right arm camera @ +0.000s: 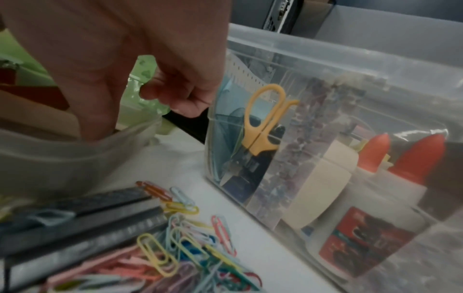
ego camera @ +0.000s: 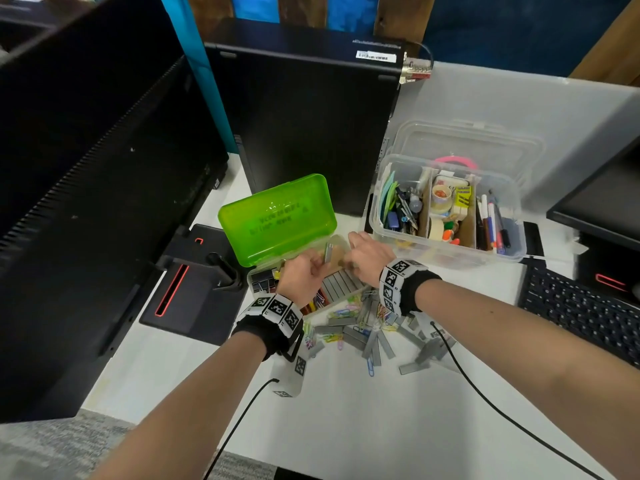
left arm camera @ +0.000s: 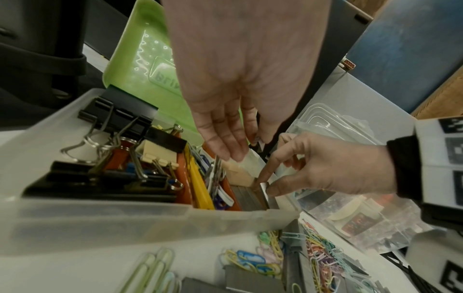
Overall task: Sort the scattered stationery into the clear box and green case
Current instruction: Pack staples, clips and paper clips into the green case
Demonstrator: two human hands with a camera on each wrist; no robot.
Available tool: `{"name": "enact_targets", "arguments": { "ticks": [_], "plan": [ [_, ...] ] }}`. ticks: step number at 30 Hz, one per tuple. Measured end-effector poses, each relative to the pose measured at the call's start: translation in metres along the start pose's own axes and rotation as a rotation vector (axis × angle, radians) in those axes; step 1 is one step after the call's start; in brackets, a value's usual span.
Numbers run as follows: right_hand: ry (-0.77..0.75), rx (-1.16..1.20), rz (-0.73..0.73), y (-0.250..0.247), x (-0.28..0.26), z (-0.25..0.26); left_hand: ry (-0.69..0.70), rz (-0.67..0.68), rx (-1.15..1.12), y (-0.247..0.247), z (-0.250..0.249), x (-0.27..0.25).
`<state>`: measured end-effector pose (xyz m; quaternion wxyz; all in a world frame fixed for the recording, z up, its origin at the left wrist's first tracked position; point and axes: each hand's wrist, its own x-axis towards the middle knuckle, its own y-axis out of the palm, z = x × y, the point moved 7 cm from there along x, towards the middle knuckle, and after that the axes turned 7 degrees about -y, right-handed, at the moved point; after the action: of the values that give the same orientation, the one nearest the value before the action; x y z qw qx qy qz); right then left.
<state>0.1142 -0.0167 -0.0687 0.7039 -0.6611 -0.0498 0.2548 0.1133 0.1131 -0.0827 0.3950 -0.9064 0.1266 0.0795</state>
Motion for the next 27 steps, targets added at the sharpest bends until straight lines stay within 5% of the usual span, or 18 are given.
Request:
{"name": "enact_targets", "arguments": {
  "ticks": [12,20,22,27],
  "plan": [
    [0.144,-0.043,0.091,0.021,-0.024,-0.002,-0.004,-0.025,0.018,0.000,-0.003,-0.003],
    [0.337,0.242,0.149,0.033,-0.031,-0.008,-0.012,-0.001,0.020,0.006,-0.006,-0.002],
    [0.315,0.325,0.090,0.032,-0.030,-0.013,0.003,0.016,0.001,0.008,-0.008,-0.003],
    [0.321,0.801,-0.338,0.012,-0.030,-0.026,-0.033,0.153,-0.115,0.023,-0.010,-0.005]
  ]
}}
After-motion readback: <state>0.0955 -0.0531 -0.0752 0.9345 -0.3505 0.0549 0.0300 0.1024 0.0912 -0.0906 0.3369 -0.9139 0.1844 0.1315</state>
